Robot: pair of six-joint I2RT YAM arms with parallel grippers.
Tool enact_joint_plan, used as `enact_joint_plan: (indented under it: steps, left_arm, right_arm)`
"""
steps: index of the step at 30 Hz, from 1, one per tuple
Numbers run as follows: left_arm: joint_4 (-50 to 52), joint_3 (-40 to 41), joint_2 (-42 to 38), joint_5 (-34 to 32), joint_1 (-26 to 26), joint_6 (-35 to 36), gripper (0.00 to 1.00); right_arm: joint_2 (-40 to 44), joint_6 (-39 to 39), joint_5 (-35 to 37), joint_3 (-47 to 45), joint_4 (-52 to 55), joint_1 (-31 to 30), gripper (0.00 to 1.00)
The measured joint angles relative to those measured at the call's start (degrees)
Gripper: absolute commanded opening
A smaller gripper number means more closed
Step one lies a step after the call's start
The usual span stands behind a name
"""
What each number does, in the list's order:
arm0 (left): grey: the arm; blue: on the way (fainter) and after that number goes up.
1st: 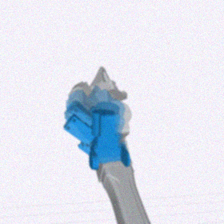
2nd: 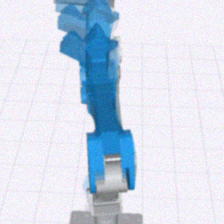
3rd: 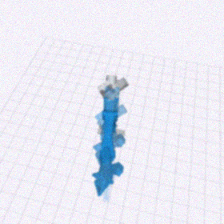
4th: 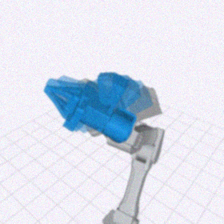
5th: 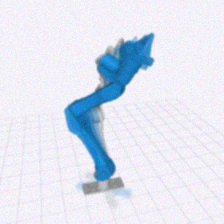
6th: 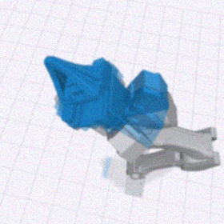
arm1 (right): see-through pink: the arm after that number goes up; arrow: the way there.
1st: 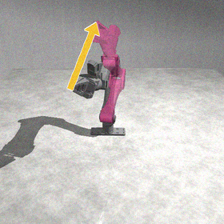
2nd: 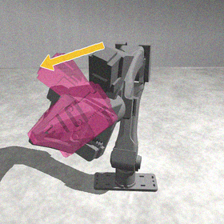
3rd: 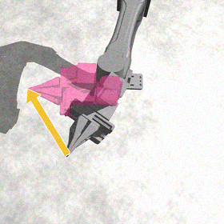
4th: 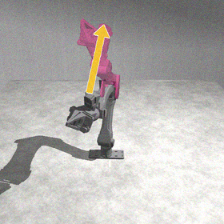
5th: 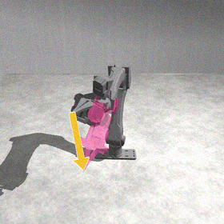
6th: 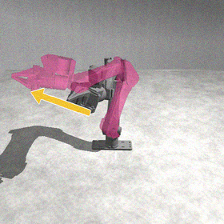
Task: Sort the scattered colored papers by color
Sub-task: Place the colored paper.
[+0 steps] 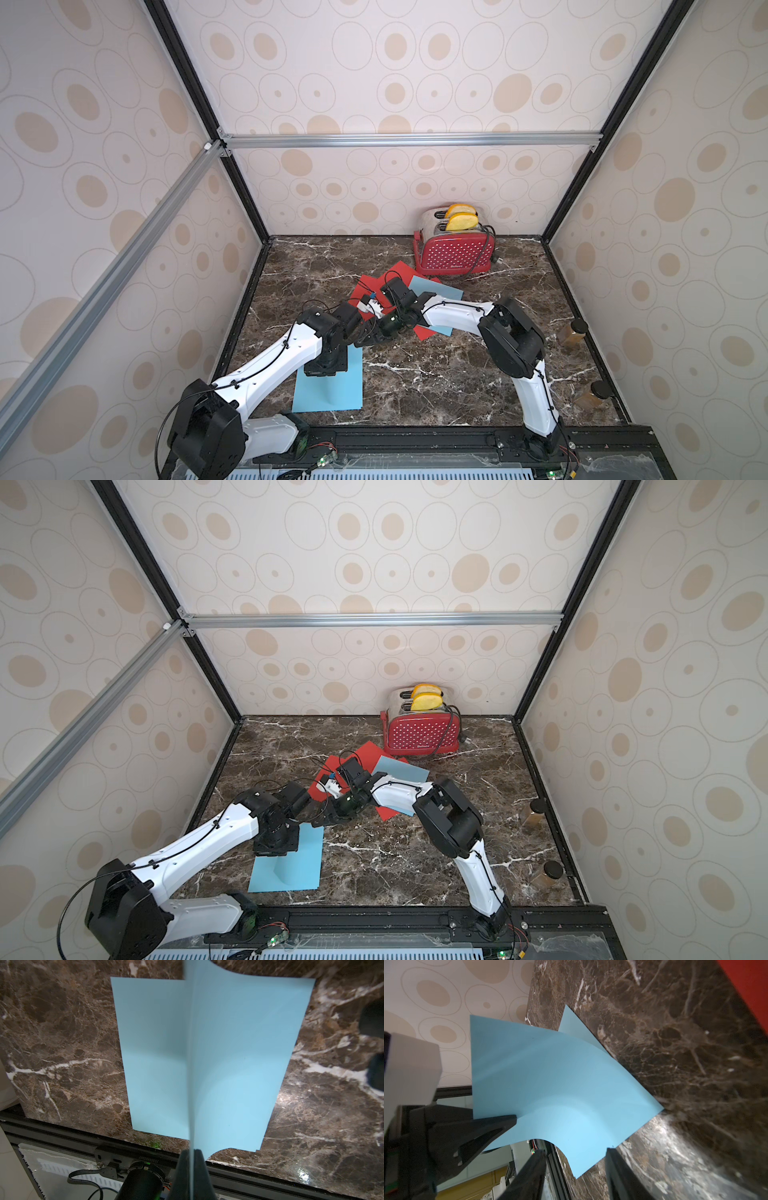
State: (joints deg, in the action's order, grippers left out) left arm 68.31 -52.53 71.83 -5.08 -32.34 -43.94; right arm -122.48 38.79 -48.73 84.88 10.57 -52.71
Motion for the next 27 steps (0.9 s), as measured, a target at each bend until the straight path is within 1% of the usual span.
enact_joint_plan:
  steps: [3,5,10,27]
  left_arm:
    - [-0.04,0.70,0.00,0.02,0.00,-0.04,0.00]
    - [0.00,0.98,0.00,0.00,0.00,-0.07,0.00]
    - [0.00,1.01,0.00,-0.02,0.00,-0.24,0.00]
    - [0.07,1.11,-0.04,-0.63,0.00,-1.11,0.00]
  right_arm:
    - [-2.03,1.31,0.02,0.00,-2.01,0.02,0.41]
    - [-3.85,2.29,0.02,0.00,-3.21,0.11,0.39]
    - [-6.86,3.89,-0.70,0.17,-4.98,-0.33,0.39]
    - [-7.26,4.04,-0.46,1.97,-5.38,-1.16,0.40]
